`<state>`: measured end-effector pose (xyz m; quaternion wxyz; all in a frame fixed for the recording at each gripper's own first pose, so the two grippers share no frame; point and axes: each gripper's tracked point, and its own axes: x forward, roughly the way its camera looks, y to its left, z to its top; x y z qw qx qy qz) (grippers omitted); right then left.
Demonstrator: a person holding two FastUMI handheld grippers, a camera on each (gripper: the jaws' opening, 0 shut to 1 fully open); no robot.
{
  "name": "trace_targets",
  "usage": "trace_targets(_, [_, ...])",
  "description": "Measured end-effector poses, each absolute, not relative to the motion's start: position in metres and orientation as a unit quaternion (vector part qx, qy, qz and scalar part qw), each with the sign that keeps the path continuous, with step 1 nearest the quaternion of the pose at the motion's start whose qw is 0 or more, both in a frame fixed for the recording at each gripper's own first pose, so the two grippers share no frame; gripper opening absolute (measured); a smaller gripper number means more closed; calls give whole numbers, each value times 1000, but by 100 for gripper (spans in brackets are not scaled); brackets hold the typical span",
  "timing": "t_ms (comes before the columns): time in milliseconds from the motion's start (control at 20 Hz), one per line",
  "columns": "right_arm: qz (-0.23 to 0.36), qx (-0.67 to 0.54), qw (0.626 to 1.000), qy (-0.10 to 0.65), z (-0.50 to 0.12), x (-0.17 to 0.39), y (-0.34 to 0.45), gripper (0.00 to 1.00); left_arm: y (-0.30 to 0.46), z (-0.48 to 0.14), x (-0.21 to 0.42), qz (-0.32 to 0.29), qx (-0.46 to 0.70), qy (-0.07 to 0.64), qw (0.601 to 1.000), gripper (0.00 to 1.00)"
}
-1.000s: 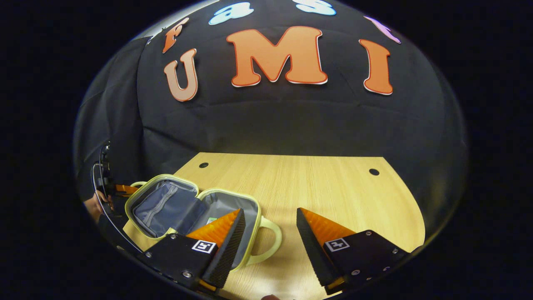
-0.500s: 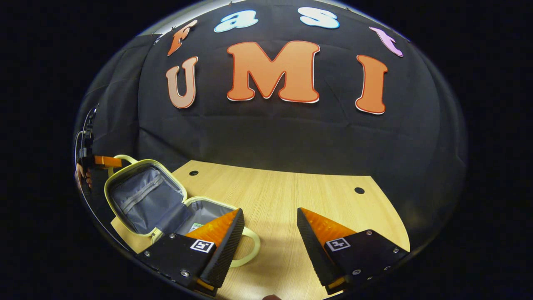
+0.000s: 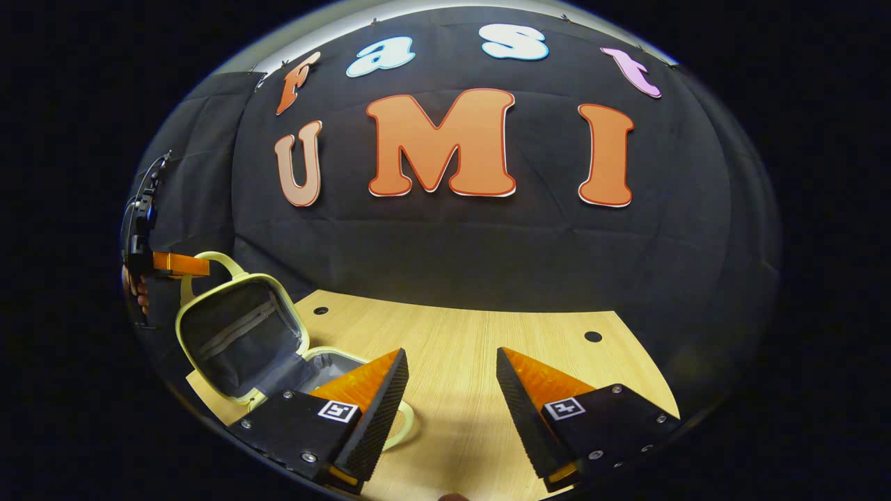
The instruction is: First open the suitcase, pack the skin care products into it, and then close the suitcase.
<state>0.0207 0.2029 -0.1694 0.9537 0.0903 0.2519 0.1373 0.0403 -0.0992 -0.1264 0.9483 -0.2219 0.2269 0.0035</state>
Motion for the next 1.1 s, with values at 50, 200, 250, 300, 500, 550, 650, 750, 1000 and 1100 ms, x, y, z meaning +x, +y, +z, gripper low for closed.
trace_targets(50, [140, 90, 954, 250, -169, 22, 198, 82, -115, -124, 44, -3, -221, 222, 950, 8])
trace_targets(200, [152, 78, 954, 248, -171, 21, 187, 82, -158, -123, 53, -30, -209, 231, 950, 8])
trace_targets(250, [150, 73, 955, 247, -173, 23, 178, 82, -172, -121, 56, -38, -206, 232, 950, 8])
trace_targets(300, [152, 74, 955, 244, -172, 24, 171, 83, -185, -122, 60, -46, -203, 234, 949, 8])
trace_targets(500, [142, 78, 958, 235, -173, 27, 149, 82, -236, -131, 66, -71, -192, 249, 947, 8])
trace_targets(550, [142, 75, 959, 235, -176, 26, 144, 82, -250, -135, 66, -78, -183, 255, 946, 8])
trace_targets(650, [143, 71, 958, 236, -180, 23, 135, 82, -276, -147, 71, -96, -149, 269, 947, 7])
trace_targets(750, [140, 72, 957, 242, -184, 22, 126, 82, -303, -161, 73, -113, -125, 290, 942, 8])
trace_targets(1000, [123, 98, 958, 242, -184, 23, 100, 82, -352, -197, 73, -124, -153, 324, 925, 8])
trace_targets(1100, [114, 91, 959, 242, -187, 20, 87, 83, -361, -206, 72, -125, -134, 334, 925, 8])
